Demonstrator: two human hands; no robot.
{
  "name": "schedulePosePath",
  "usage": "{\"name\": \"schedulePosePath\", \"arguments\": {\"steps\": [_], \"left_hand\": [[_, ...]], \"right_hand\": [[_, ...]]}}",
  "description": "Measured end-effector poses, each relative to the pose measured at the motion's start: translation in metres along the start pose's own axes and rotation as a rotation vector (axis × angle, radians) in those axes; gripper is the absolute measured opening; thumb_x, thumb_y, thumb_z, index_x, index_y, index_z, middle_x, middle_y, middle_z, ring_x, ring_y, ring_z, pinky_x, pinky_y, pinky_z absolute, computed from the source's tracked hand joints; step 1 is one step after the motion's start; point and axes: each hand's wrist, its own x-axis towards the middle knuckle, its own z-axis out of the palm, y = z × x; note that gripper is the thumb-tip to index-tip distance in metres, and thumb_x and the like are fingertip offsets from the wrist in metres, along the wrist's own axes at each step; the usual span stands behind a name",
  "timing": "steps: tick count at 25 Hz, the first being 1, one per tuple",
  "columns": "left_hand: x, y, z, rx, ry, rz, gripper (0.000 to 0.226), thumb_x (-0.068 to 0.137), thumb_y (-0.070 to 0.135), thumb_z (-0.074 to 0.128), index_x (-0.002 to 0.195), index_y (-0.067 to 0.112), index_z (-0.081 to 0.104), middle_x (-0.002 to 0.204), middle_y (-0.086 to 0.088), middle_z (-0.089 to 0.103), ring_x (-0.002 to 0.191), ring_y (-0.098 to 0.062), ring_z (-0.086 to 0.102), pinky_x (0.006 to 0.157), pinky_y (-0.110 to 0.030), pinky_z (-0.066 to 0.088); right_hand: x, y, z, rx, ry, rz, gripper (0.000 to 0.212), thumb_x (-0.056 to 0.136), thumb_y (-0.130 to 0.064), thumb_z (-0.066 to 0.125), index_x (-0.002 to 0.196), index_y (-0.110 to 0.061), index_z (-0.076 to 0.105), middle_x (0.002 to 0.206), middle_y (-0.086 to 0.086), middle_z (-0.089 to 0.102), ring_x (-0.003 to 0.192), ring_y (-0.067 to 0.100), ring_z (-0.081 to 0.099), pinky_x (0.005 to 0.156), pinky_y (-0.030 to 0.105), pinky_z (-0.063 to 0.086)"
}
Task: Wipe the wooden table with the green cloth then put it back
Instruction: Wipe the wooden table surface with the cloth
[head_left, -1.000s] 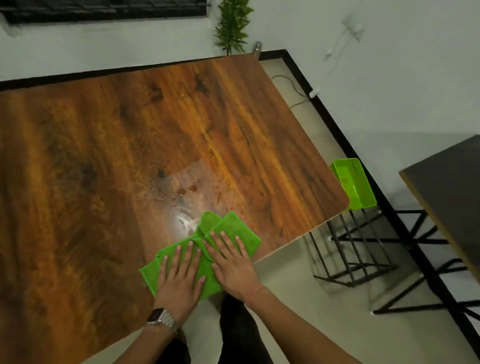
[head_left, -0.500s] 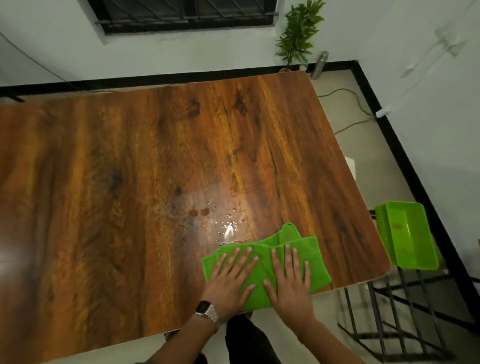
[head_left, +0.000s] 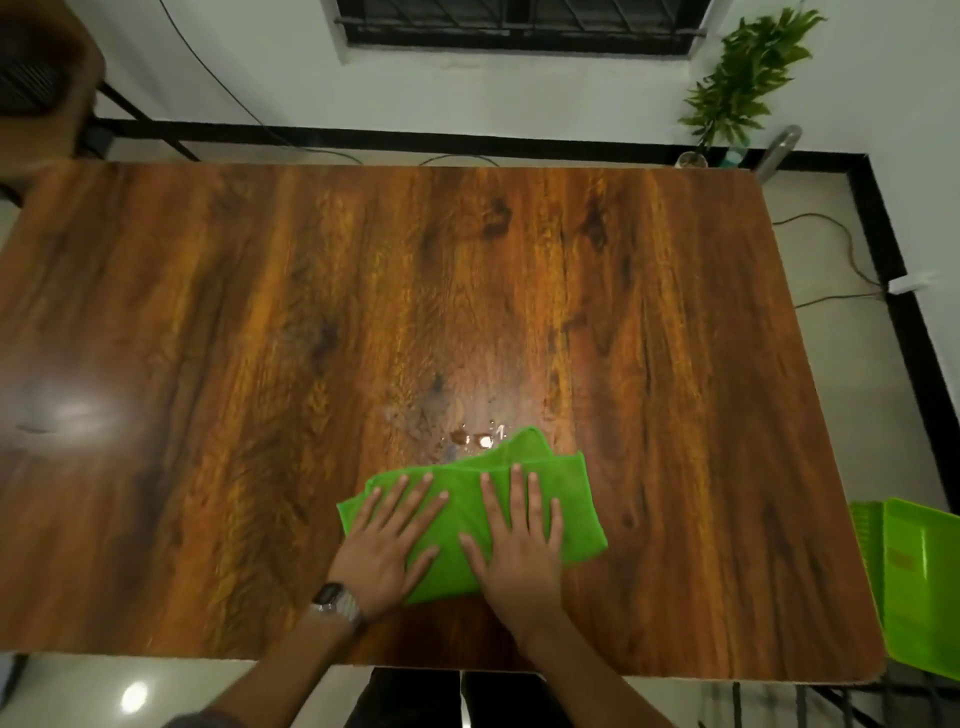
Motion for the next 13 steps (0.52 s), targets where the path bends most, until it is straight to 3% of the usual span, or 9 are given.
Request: {"name": "schedulePosePath", "arguments": {"steps": [7,13], "left_hand": [[0.12,-0.077,-0.034,0.004,0.129,-0.051,0.062,0.093,0.055,0.023,0.15,0.033,0.014,0.159,0.001,0.014,0.146,-0.024,0.013,0.117,-0.048,0.012],[0.218,-0.034,-0.048,-0.013,0.133,-0.009,0.063,0.094,0.058,0.02,0.15,0.034,0.01,0.16,0.001,0.009,0.147,-0.025,0.006,0.118,-0.05,0.005]], "right_hand": [[0.156,-0.015,-0.023,-0.022,0.031,-0.062,0.071,0.093,-0.066,0.023,0.154,-0.032,0.009,0.163,0.007,0.003,0.15,0.027,-0.001,0.117,0.059,0.007],[0.211,0.062,-0.055,-0.085,0.03,-0.018,0.067,0.096,-0.062,0.019,0.154,-0.03,0.006,0.163,0.002,0.003,0.15,0.023,0.0,0.119,0.054,0.0]]}}
